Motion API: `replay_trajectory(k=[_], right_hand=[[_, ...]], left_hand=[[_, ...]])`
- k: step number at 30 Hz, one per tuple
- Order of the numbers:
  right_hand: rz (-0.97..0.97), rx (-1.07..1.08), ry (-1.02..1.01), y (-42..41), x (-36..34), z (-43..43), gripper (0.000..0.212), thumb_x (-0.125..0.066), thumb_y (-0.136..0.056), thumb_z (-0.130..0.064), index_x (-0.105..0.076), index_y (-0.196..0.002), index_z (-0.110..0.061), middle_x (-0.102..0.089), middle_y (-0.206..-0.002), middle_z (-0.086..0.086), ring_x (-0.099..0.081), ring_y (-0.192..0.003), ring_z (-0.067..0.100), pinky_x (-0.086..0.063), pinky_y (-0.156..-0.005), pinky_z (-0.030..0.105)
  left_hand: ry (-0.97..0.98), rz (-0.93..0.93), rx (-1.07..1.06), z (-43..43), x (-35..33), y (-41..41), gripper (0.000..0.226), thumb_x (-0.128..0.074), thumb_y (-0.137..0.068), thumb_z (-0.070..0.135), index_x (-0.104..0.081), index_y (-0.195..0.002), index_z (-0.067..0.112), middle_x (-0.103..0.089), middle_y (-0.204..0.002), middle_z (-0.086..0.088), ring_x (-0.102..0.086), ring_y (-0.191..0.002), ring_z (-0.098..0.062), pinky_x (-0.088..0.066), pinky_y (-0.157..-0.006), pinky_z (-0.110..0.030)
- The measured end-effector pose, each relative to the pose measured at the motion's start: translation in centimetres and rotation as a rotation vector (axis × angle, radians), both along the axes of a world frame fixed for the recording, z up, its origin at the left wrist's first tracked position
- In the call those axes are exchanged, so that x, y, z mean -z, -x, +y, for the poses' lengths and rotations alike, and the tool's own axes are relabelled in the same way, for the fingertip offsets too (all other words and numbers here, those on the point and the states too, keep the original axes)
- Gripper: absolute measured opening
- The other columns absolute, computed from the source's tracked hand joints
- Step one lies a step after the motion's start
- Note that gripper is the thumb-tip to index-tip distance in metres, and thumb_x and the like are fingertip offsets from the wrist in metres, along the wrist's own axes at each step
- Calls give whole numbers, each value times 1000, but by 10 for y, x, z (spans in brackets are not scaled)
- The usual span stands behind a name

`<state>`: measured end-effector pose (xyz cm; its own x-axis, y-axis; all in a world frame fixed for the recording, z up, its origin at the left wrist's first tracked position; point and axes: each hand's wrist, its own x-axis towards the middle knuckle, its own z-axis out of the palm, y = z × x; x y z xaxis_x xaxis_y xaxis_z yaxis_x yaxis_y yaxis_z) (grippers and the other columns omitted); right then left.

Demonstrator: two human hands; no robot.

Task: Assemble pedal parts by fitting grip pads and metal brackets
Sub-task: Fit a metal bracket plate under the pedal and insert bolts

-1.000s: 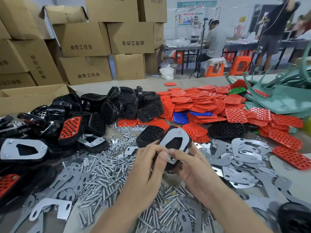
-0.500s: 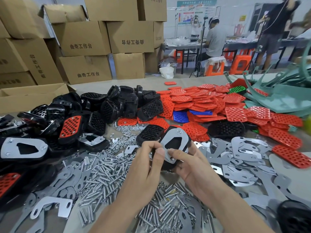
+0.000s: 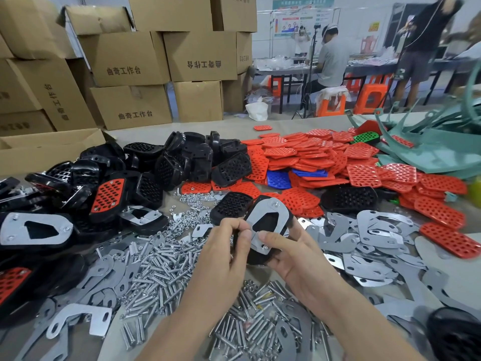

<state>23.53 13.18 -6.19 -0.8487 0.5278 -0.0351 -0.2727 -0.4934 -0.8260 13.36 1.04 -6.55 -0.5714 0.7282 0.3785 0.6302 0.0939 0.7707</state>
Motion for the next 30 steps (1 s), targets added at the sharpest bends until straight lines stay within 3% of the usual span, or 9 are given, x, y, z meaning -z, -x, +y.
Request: replay_trajectory(k=[2, 6, 10, 12, 17, 20, 25, 28, 30], right_hand=[[-1, -2, -7, -1, 0, 0, 50, -72, -85, 6, -63, -130, -13, -74, -117, 22, -75, -97, 30, -62, -76, 38], [-4, -2, -31, -1, 1, 1, 49, -74, -82, 1, -65, -128, -14, -72, -120, 23, -74, -100, 31, -61, -77, 38], [9, -4, -32, 0, 2, 1, 55, -74, -80, -3, -62, -132, -15, -73, -120, 20, -75, -102, 32, -62, -77, 39], [13, -5, -33, 0, 2, 1, 53, -74, -81, -3, -63, -131, -16, -73, -121, 21, -75, -102, 32, -62, -77, 40], [10, -9, -27, 1, 6, 3, 49, -75, -82, -2, -67, -127, -18, -72, -121, 22, -74, -104, 33, -61, -82, 42], [8, -10, -21, 1, 6, 3, 53, -75, -81, -2, -64, -131, -17, -73, -120, 22, -74, -105, 34, -62, -81, 41], [22, -7, -24, 1, 4, 2, 52, -74, -80, -3, -65, -130, -17, -74, -120, 20, -75, -102, 32, -62, -78, 41], [16, -9, -16, 1, 3, 2, 54, -74, -81, -2, -62, -131, -16, -73, -122, 21, -75, -105, 33, -62, -81, 42], [7, -12, -22, 1, 3, 2, 51, -74, -85, 3, -61, -132, -14, -73, -122, 21, -74, -106, 33, -62, -82, 41]], left_hand=[[10, 22, 8, 0, 1, 1, 11, -40, -105, 39, -51, -102, 41, -61, -99, 13, -58, -90, -7, -44, -76, -24], [31, 169, 1, -4, -4, 3, 35, -47, -102, 3, -56, -99, 37, -51, -111, 32, -52, -111, 0, -36, -90, -6], [0, 54, 36, -8, -5, 3, 8, -41, -104, 50, -47, -110, 49, -60, -110, 25, -64, -100, -2, -50, -80, -18], [-15, -1, 11, -6, -4, 4, 13, -40, -101, 60, -44, -109, 51, -64, -107, 20, -67, -92, -3, -55, -73, -25], [-19, 21, 6, -3, -2, 6, 6, -45, -100, 46, -50, -99, 47, -64, -91, 14, -61, -80, 3, -43, -65, -15], [-13, 98, -4, -5, -1, 6, 17, -41, -103, 35, -53, -102, 47, -62, -99, 18, -60, -98, -1, -44, -78, -16], [-40, 22, 27, -5, -1, 6, 12, -39, -103, 57, -46, -111, 52, -64, -109, 23, -67, -94, -3, -53, -76, -24], [-41, -2, 6, -3, 0, 7, 6, -44, -99, 55, -48, -100, 51, -66, -97, 19, -64, -80, 0, -48, -65, -19], [-29, 22, 4, -3, 0, 8, 10, -41, -100, 50, -51, -100, 48, -65, -96, 19, -61, -83, 4, -46, -68, -17]])
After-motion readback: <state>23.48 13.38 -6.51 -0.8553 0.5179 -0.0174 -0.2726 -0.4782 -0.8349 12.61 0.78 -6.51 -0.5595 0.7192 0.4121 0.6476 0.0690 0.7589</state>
